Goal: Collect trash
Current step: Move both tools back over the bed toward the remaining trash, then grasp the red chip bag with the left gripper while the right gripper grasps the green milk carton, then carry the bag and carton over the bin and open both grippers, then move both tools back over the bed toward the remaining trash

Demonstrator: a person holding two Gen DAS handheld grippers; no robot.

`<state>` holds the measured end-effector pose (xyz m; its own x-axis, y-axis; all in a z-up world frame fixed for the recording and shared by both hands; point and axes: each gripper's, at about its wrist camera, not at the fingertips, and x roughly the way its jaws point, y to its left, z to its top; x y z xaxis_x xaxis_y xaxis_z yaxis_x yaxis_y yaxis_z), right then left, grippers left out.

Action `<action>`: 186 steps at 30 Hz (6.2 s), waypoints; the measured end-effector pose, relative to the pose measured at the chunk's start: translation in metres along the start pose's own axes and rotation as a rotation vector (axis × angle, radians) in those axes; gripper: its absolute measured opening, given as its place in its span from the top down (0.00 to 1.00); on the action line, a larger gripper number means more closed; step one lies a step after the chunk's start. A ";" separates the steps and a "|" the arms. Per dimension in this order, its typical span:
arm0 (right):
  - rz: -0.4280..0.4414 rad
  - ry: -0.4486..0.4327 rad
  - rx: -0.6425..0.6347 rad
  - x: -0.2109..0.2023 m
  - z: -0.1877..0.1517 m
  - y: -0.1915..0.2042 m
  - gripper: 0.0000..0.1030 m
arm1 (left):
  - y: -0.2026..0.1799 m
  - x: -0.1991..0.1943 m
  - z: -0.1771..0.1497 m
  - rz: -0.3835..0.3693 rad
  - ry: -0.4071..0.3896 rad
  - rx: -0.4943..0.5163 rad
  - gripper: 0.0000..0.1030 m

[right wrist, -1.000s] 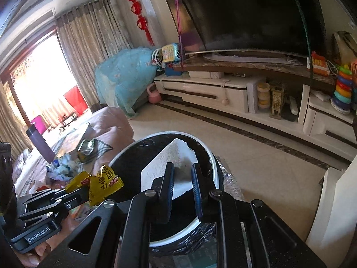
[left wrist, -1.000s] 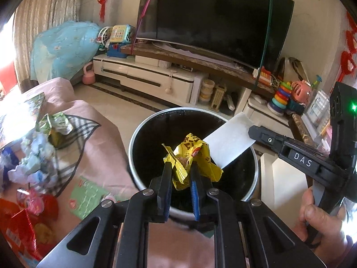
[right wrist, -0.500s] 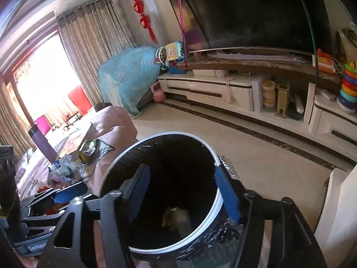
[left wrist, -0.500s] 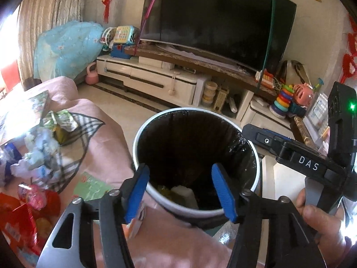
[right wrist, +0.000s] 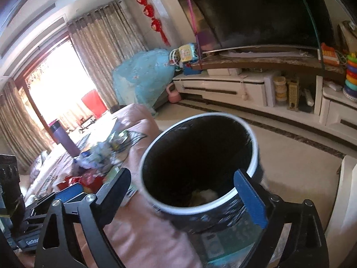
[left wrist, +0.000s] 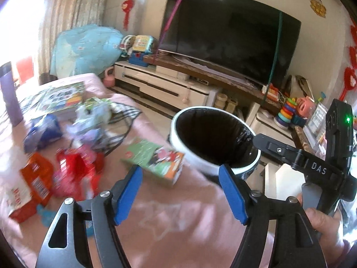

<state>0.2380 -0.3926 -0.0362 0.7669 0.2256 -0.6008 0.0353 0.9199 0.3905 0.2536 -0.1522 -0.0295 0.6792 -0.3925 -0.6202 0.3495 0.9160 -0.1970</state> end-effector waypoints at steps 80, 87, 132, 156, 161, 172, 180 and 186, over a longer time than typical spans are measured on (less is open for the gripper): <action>0.058 0.036 -0.200 -0.011 -0.019 0.046 0.50 | 0.011 -0.023 0.014 -0.067 0.073 -0.013 0.67; 0.031 0.010 -0.178 -0.017 -0.014 0.027 0.50 | -0.006 -0.009 0.024 -0.087 0.077 0.016 0.67; -0.044 0.079 -0.078 0.031 0.031 -0.037 0.39 | -0.047 0.101 0.072 -0.094 0.176 0.038 0.33; 0.147 0.108 -0.067 0.006 -0.047 0.062 0.07 | 0.048 -0.058 -0.034 0.021 0.102 -0.159 0.30; 0.176 0.130 -0.102 0.008 -0.059 0.085 0.07 | 0.061 -0.085 -0.050 0.049 0.091 -0.199 0.30; 0.221 0.172 -0.158 0.022 -0.073 0.130 0.07 | 0.097 -0.136 -0.065 0.131 0.040 -0.262 0.30; 0.273 0.225 -0.217 0.038 -0.084 0.160 0.07 | 0.129 -0.144 -0.065 0.161 0.066 -0.254 0.30; 0.324 0.280 -0.383 0.052 -0.085 0.191 0.07 | 0.157 -0.135 -0.051 0.177 0.108 -0.128 0.23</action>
<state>0.2297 -0.1778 -0.0520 0.4989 0.5440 -0.6747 -0.4483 0.8282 0.3362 0.1838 0.0489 -0.0149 0.6475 -0.2198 -0.7297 0.1419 0.9755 -0.1679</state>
